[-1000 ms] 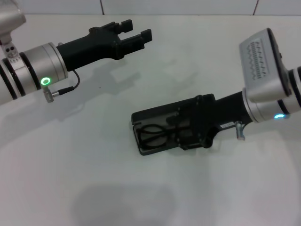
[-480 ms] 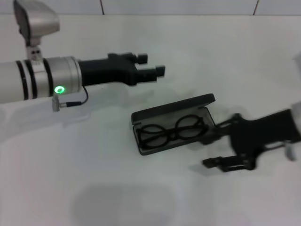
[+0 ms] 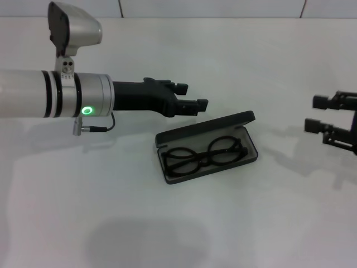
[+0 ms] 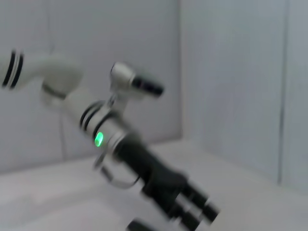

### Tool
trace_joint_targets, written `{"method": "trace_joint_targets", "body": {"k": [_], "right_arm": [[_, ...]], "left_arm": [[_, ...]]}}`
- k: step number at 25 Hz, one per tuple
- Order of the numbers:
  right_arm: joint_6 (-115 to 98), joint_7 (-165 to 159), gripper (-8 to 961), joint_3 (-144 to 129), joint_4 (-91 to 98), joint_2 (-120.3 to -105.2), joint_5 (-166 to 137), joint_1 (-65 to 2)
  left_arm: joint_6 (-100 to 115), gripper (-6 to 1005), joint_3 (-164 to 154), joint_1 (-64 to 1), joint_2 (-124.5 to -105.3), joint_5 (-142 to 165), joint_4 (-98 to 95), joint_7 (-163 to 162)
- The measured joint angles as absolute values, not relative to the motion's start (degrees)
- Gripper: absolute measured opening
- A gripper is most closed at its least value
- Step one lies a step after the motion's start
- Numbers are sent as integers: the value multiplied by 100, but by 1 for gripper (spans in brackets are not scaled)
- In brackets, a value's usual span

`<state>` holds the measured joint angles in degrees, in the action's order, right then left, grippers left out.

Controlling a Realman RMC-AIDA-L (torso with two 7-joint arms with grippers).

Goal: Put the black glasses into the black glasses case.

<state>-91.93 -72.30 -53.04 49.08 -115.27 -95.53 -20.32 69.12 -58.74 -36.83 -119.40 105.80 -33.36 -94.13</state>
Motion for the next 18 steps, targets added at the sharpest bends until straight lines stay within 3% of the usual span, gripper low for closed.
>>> {"method": "trace_joint_targets", "body": {"k": [18], "right_arm": [[-9124, -6942, 499, -5270, 4484, -11529, -9507, -2220]], "left_arm": [[6814, 759, -7493, -3762, -11986, 10611, -3338, -9394]]}}
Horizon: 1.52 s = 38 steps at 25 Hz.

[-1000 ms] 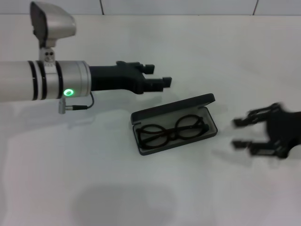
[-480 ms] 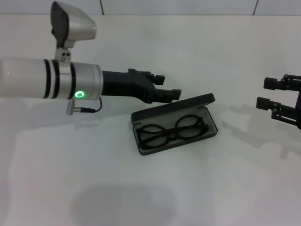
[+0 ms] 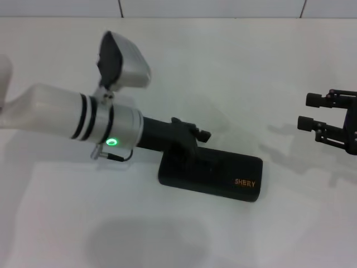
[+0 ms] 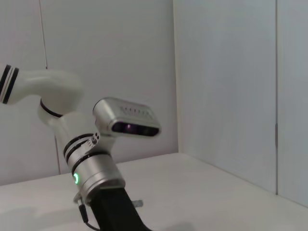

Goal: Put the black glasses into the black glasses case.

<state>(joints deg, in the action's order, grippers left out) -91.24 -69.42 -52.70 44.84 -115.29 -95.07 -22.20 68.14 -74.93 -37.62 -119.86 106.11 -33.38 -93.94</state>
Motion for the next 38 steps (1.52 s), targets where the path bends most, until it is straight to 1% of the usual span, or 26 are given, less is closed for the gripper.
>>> {"method": "trace_joint_targets", "body": {"k": [7, 10, 13, 15, 17, 20, 21, 23, 26, 28, 31, 34, 38], "right_arm": [[-9121, -6925, 501, -5272, 4452, -11531, -9573, -2250], [-9246, -6794, 502, -5343, 4450, -11536, -9575, -2251], [-9442, -6651, 502, -5465, 4443, -11549, -9573, -2283], [-9687, -6481, 503, -5568, 4340, -11562, -9528, -2370], [-9965, -6185, 503, -5640, 4019, -11579, -9433, -2569], [-10136, -5736, 504, -5718, 3413, -11597, -9184, -2852], [-10161, -5470, 504, -5799, 3122, -11607, -9015, -2956], [-10161, -5102, 505, -5923, 2701, -11618, -8789, -3076], [-10003, -4625, 621, -6054, 2064, -11619, -8597, -3375], [-9896, -4338, 698, -6224, 1646, -11620, -8553, -3654], [-9800, -4075, 792, -6313, 1393, -11620, -8487, -3807], [-9726, -3965, 875, -6316, 1364, -11618, -8394, -3800], [-9693, -3955, 875, -6319, 1360, -11619, -8362, -3776]], "left_arm": [[6702, 759, -7649, -3607, -11981, 10027, -3418, -9114], [6896, 760, -7554, -3344, -11954, 9405, -3596, -8632], [7729, 760, -7067, -3038, -11919, 8721, -3737, -7878], [8631, 760, -6691, -2917, -11820, 8542, -3747, -7514], [9656, 759, -6451, -2795, -11598, 8588, -3722, -7222], [10473, 760, -6298, -2480, -11304, 8628, -3581, -6745], [10595, 761, -6257, -2386, -11272, 8635, -3545, -6592], [10777, 762, -6208, -2170, -11271, 8711, -3518, -6219], [10907, 764, -6222, -1858, -11370, 8967, -3584, -5711], [10930, 765, -6208, -1765, -11414, 9020, -3578, -5572], [10926, 766, -6180, -1718, -11450, 9068, -3549, -5515], [10924, 766, -6174, -1743, -11452, 9098, -3537, -5519], [10910, 766, -6167, -1742, -11449, 9100, -3533, -5507]]}}
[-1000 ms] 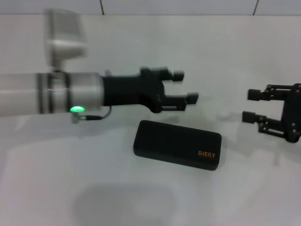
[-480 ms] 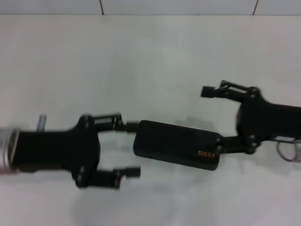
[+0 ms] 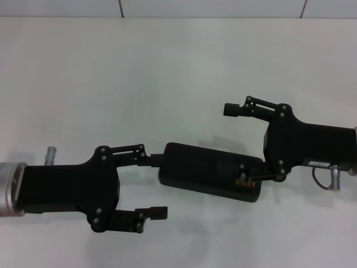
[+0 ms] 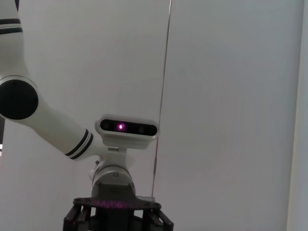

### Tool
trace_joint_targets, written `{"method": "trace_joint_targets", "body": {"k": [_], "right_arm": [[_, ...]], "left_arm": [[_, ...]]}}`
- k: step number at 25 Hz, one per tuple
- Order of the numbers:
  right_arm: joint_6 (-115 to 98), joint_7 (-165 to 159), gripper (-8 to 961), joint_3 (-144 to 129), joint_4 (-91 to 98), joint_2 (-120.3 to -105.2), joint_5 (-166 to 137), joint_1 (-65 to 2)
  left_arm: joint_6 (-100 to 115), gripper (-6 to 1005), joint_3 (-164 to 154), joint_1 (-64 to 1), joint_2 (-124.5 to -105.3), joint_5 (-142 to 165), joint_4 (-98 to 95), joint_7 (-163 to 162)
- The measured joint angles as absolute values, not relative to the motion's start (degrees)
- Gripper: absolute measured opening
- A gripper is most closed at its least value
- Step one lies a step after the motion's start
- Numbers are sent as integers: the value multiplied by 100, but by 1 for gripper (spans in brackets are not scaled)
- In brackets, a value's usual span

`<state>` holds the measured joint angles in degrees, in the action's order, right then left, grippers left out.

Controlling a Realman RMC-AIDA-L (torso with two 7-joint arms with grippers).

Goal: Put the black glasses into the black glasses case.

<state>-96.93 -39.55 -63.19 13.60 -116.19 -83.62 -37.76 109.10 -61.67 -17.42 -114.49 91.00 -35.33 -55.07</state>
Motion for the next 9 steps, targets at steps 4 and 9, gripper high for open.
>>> {"method": "trace_joint_targets", "body": {"k": [4, 9], "right_arm": [[-9633, -3872, 875, -6319, 1351, -11619, -8360, -3759], [-9639, -3789, 875, -6319, 1343, -11619, -8358, -3752]], "left_arm": [[10891, 766, -6155, -1748, -11449, 9077, -3531, -5496], [10890, 766, -6138, -1776, -11454, 9074, -3531, -5493]]}}
